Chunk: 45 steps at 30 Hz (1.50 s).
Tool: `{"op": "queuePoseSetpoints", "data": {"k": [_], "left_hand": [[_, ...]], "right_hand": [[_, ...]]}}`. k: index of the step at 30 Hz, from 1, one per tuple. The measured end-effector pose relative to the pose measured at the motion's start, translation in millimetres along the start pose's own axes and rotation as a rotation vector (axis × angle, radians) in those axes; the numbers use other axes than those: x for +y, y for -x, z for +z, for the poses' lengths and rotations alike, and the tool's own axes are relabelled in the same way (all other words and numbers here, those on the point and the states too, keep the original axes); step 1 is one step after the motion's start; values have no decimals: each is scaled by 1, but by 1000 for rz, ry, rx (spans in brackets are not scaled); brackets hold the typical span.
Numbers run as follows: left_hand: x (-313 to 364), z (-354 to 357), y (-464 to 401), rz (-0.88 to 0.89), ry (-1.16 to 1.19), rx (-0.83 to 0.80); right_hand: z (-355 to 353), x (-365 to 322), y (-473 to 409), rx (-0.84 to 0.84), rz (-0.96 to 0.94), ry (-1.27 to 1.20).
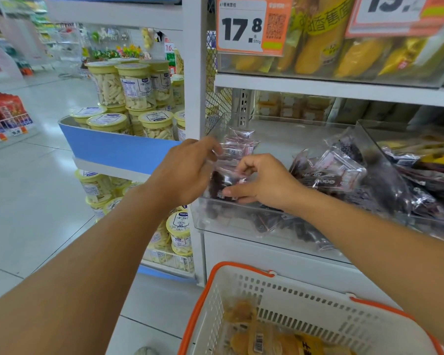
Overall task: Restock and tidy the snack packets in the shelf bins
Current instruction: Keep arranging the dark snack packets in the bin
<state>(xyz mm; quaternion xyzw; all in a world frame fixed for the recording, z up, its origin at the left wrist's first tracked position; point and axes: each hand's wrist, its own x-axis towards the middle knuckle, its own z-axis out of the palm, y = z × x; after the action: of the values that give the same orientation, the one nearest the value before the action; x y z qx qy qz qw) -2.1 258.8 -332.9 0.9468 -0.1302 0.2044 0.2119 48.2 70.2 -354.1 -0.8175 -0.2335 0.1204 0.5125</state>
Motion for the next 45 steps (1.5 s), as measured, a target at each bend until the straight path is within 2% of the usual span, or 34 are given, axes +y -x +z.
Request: {"op": "queuePoseSetpoints", "data": {"k": [2, 4, 6, 7, 10, 12, 17, 19, 23, 25, 27, 29, 32, 35, 39, 41, 45], "left_hand": [[2, 0, 0, -28, 19, -71], [3, 4, -1, -23, -55, -145], [3, 7, -4, -3, -150, -184], [2, 8, -6, -9, -190, -199], [0, 10, -12, -11, -302, -203], [0, 11, -13, 9, -340, -173], [-2, 8, -10, 51, -312, -93], [-2, 8, -9, 29, -269, -100], [-2, 9, -7, 17, -256, -146], [-1, 8, -8, 15, -253, -156], [-1, 5, -9, 5, -222, -181], [-2, 1, -11, -27, -168, -236], [-5, -2, -15, -39, -147, -307], [-8, -1, -16, -31, -135, -299], [-9, 5, -13, 0, -108, -105], [-10, 8, -10, 11, -54, -39], [-13, 6, -7, 33, 13, -28]], "right_hand": [[-2, -3, -2, -86, 71, -142], [-20, -8, -4, -122, 72, -53], [-49, -13, -9, -145, -29, 399], [-60, -14, -12, -224, -39, 655], [-62, -6, -18, -520, 99, 1172], [-52, -2, -20, -597, 99, 1308], [-43, 5, -18, -632, 19, 1487], [-45, 5, -13, -532, -35, 1427], [-64, -11, 7, -91, -138, 1058], [-64, -16, 19, 71, -102, 617], [-53, -18, 29, 94, -52, 116], [-39, -15, 30, 89, 6, -91], [-17, -12, 25, 131, 36, -236], [-4, -13, 22, 248, -1, -322], [2, -11, 25, 432, -134, 30], [2, -8, 28, 427, -154, 92], [-1, -4, 30, 248, -150, 52]]}}
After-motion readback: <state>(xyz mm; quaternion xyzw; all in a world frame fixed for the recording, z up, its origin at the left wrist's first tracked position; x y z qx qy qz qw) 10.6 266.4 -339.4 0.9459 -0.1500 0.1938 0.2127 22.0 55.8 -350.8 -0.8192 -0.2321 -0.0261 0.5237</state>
